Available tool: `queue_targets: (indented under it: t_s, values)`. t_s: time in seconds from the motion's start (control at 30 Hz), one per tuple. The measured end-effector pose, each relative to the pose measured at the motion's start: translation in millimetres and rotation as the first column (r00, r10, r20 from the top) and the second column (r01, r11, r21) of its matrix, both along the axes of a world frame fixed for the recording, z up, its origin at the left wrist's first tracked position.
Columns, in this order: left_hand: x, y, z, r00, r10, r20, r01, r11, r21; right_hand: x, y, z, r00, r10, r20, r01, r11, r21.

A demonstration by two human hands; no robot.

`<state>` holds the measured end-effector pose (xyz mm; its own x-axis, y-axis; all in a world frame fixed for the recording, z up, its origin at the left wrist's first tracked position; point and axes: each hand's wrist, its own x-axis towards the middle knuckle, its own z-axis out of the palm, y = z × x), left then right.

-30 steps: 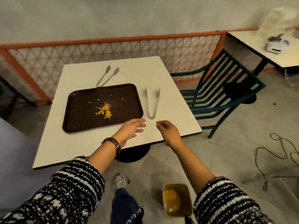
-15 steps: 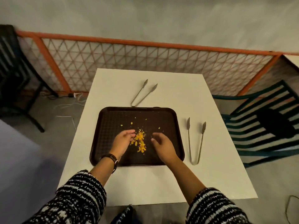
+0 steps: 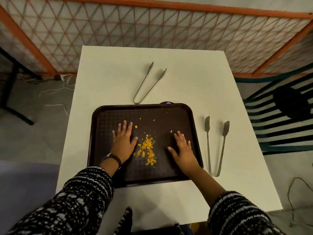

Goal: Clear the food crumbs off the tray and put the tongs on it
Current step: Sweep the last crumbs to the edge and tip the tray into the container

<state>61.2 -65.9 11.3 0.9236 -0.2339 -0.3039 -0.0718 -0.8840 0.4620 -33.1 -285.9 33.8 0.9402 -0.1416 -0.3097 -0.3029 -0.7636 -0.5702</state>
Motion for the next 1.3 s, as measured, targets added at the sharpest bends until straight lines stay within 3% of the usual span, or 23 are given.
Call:
queue_targets:
  t_s: [0.27, 0.37, 0.43, 0.5, 0.63, 0.73, 0.8, 0.9, 0.97, 1.13, 1.23, 1.3]
  values:
    - [9.1, -13.0, -21.8, 0.994, -0.107, 0.018, 0.105, 0.988, 0.11, 25.2, -13.7, -17.4, 0.999, 0.026, 0.025, -0.027, 1.0, 0.017]
    - [-8.9, -18.2, -22.1, 0.947, -0.319, -0.024, 0.319, 0.948, -0.018, 34.0, -14.8, -21.1, 0.998, 0.041, 0.041, -0.041, 0.999, 0.009]
    - [-30.8, -24.1, -16.6, 0.865, -0.498, -0.064, 0.486, 0.863, -0.14, 39.5, -15.6, -25.3, 0.999, 0.033, 0.041, -0.033, 0.999, -0.011]
    - [-50.3, -25.4, -12.5, 0.822, -0.568, -0.043, 0.548, 0.808, -0.216, 44.3, -15.3, -29.3, 0.999, 0.009, 0.031, -0.008, 1.0, -0.025]
    - [-53.6, -9.5, -9.9, 0.944, -0.33, -0.011, 0.307, 0.891, -0.333, 45.0, 0.8, -39.2, 0.999, 0.009, 0.05, -0.005, 0.998, -0.067]
    - [-44.9, 7.8, -7.2, 0.99, -0.144, -0.002, 0.135, 0.931, -0.339, 34.5, 21.7, -44.9, 0.985, 0.147, 0.094, -0.142, 0.988, -0.056]
    - [-43.1, 17.5, -9.5, 0.996, -0.086, 0.005, 0.083, 0.946, -0.313, 25.2, 37.2, -42.3, 0.953, 0.278, 0.121, -0.284, 0.958, 0.034]
    - [-46.8, 25.8, -17.6, 0.999, -0.033, -0.012, 0.028, 0.954, -0.3, 15.5, 50.2, -33.1, 0.892, 0.427, 0.151, -0.45, 0.872, 0.194]
    - [-49.8, 26.1, -22.0, 1.0, -0.009, -0.024, 0.003, 0.965, -0.264, 24.6, 46.8, -29.8, 0.887, 0.42, 0.192, -0.456, 0.864, 0.213]
    - [-64.8, 5.5, -26.0, 0.999, 0.028, -0.019, -0.029, 0.999, -0.046, 94.1, 22.4, -31.2, 0.942, 0.264, 0.209, -0.285, 0.956, 0.074]
    - [-76.5, -18.3, -27.0, 1.0, -0.017, -0.015, 0.017, 1.0, -0.008, 123.4, 19.7, -35.2, 0.908, 0.385, 0.166, -0.39, 0.921, -0.003]
    - [-82.7, -32.5, -25.6, 0.995, -0.093, -0.031, 0.09, 0.993, -0.077, 129.9, 23.2, -39.0, 0.867, 0.477, 0.146, -0.477, 0.878, -0.033]
